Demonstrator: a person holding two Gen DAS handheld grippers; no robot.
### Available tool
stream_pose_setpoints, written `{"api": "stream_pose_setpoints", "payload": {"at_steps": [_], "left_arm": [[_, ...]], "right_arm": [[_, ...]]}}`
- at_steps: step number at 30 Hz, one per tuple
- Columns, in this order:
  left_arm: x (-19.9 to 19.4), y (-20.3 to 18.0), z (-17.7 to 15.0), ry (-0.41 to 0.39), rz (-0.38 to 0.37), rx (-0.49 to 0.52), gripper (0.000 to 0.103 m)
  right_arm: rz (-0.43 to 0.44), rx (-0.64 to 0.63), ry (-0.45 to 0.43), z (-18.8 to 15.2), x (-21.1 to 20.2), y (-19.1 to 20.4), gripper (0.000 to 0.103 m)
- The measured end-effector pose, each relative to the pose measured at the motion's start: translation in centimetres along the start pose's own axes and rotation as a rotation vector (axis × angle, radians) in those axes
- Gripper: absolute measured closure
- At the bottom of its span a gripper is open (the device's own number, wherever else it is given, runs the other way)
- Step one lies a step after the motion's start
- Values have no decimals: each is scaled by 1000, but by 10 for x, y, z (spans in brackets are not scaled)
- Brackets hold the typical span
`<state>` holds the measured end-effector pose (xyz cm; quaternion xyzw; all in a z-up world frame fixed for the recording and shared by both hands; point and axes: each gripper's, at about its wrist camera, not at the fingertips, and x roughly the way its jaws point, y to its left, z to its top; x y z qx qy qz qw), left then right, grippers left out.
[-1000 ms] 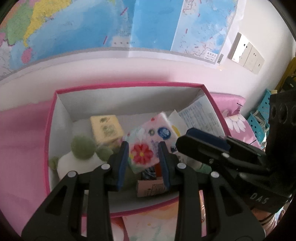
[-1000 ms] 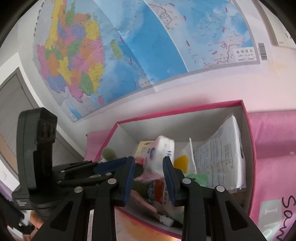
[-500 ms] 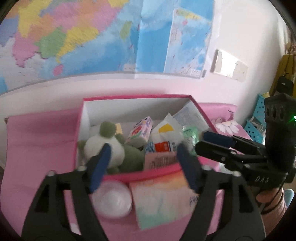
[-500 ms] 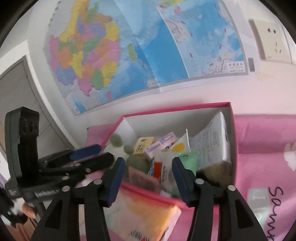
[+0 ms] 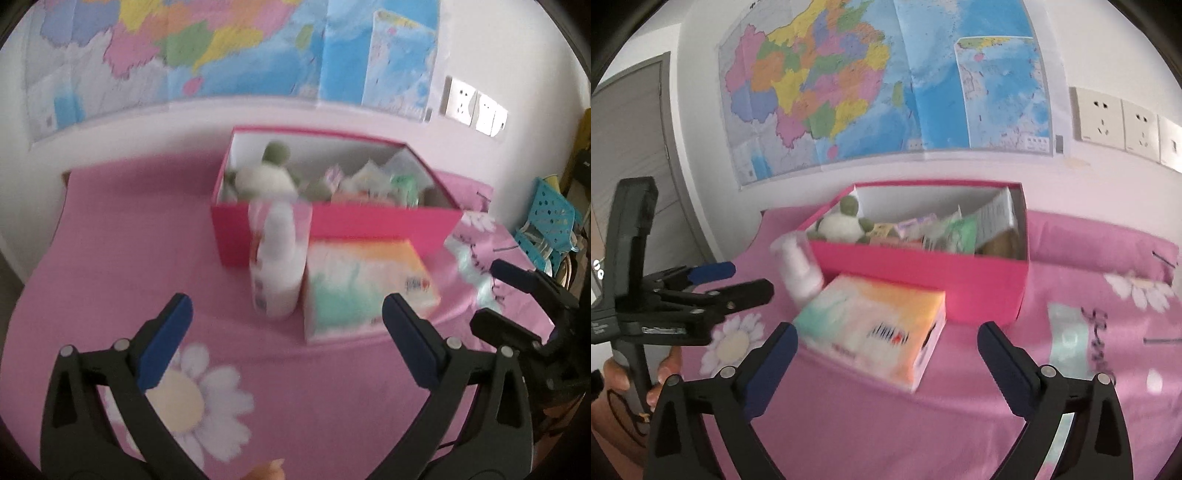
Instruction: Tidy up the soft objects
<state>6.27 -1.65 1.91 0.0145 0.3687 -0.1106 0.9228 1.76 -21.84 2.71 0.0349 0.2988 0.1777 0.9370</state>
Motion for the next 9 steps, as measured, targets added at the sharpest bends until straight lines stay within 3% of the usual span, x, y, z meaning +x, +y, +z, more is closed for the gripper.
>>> {"api": "stream_pose_setpoints", "payload": {"at_steps": [9], "left_arm": [[-12,-9,-25,30,61,24,0]], "right_arm": [[9,5,46,-28,-8,15,3]]}}
